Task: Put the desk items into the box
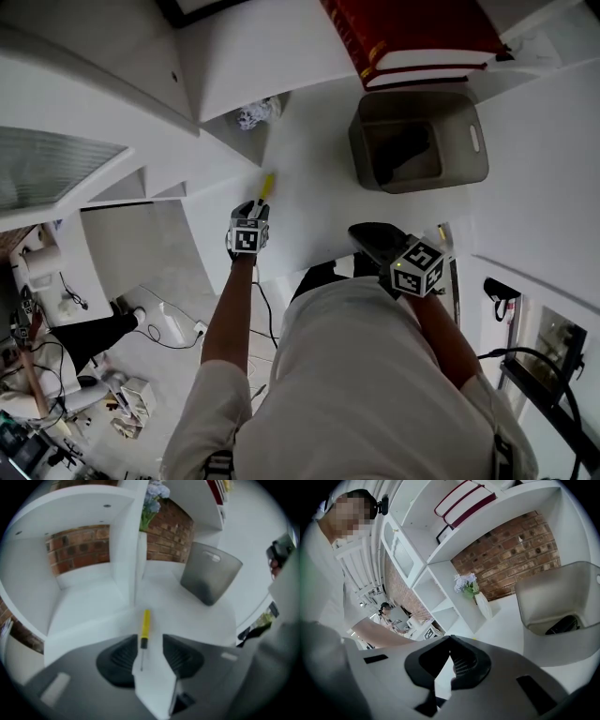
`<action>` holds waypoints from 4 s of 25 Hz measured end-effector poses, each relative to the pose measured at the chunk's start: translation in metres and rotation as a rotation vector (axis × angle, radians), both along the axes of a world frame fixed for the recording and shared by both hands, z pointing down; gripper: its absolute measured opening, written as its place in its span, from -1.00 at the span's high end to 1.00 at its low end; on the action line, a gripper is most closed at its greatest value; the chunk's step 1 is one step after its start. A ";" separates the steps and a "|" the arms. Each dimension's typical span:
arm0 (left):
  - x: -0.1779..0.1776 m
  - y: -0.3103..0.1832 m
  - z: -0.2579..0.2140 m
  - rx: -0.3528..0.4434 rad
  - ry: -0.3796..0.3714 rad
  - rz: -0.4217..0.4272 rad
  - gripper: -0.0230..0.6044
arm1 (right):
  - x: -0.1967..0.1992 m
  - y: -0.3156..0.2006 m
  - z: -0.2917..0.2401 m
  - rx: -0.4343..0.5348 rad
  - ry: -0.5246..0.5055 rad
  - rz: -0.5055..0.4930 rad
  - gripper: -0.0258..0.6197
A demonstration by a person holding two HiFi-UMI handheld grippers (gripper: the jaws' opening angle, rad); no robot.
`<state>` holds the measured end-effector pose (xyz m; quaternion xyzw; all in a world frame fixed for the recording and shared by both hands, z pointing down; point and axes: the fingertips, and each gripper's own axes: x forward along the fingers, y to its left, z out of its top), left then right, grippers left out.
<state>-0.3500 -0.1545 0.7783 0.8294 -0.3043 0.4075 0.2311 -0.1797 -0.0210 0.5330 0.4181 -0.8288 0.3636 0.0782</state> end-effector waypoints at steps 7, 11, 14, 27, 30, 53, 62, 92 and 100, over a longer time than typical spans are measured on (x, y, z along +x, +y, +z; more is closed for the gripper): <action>0.008 -0.008 0.022 -0.052 -0.021 0.031 0.45 | 0.000 -0.009 0.004 -0.014 -0.001 0.016 0.92; 0.008 -0.009 0.036 -0.079 -0.050 0.046 0.42 | 0.001 -0.012 0.011 -0.028 0.002 0.015 0.92; 0.006 -0.010 0.041 -0.084 -0.065 0.042 0.42 | 0.000 -0.012 0.014 -0.041 -0.013 0.021 0.92; 0.000 -0.015 0.048 -0.061 -0.099 -0.002 0.54 | -0.004 -0.016 0.026 -0.068 -0.029 0.014 0.92; 0.000 -0.014 0.049 -0.072 -0.096 -0.036 0.68 | -0.002 -0.014 0.026 -0.069 -0.024 0.014 0.92; 0.013 0.006 -0.010 -0.051 -0.012 -0.162 0.70 | 0.033 0.013 0.018 -0.024 -0.049 0.047 0.92; 0.064 0.036 -0.059 -0.046 0.051 -0.214 0.70 | 0.084 0.011 0.019 -0.026 -0.064 -0.068 0.92; 0.275 0.068 -0.237 0.108 0.275 -0.059 0.70 | 0.204 0.019 0.009 0.024 -0.125 -0.141 0.92; 0.332 0.067 -0.251 0.116 0.273 0.021 0.70 | 0.236 0.020 0.007 0.044 -0.138 -0.120 0.92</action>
